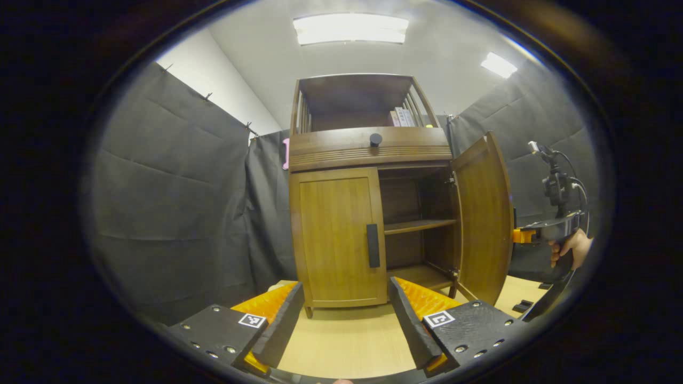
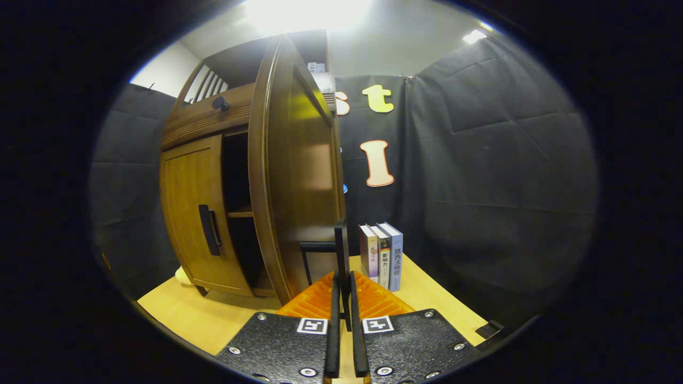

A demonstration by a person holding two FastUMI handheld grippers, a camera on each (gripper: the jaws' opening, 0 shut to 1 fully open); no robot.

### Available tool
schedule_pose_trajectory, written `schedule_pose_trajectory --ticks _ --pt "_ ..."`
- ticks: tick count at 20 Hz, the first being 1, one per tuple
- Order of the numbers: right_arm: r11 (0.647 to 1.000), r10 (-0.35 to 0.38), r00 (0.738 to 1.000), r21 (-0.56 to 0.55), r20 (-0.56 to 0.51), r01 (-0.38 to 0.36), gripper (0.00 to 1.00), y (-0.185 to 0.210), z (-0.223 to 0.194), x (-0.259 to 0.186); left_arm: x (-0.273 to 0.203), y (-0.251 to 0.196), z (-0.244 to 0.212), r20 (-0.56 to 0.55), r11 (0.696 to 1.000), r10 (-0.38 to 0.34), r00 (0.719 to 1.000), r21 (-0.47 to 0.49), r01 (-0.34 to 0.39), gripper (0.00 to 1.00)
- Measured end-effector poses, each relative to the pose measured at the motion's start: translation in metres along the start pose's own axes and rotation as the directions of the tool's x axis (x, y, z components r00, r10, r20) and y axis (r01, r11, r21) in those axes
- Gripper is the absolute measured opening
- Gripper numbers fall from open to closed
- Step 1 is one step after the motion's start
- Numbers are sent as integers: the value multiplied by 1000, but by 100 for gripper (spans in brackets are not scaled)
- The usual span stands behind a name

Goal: Open the right door of the double-door shoe cabinet with the right hand, and open the left door with the left hand.

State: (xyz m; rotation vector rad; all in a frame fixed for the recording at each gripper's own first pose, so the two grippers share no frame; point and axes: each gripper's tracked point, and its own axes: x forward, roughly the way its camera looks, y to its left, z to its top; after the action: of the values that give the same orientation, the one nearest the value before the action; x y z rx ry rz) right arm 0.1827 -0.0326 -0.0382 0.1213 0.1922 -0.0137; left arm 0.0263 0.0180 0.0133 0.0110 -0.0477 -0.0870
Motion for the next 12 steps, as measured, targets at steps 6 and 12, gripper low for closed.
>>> schedule_pose_trajectory --ticks 6,12 --pt "1000 -18 1000 1 -9 18 0 -30 -2 -8 14 -14 3 3 999 -51 999 -9 51 91" --pt "994 -90 996 61 -9 90 7 -67 -5 -16 41 -27 -1 -1 995 -102 995 -2 102 96"
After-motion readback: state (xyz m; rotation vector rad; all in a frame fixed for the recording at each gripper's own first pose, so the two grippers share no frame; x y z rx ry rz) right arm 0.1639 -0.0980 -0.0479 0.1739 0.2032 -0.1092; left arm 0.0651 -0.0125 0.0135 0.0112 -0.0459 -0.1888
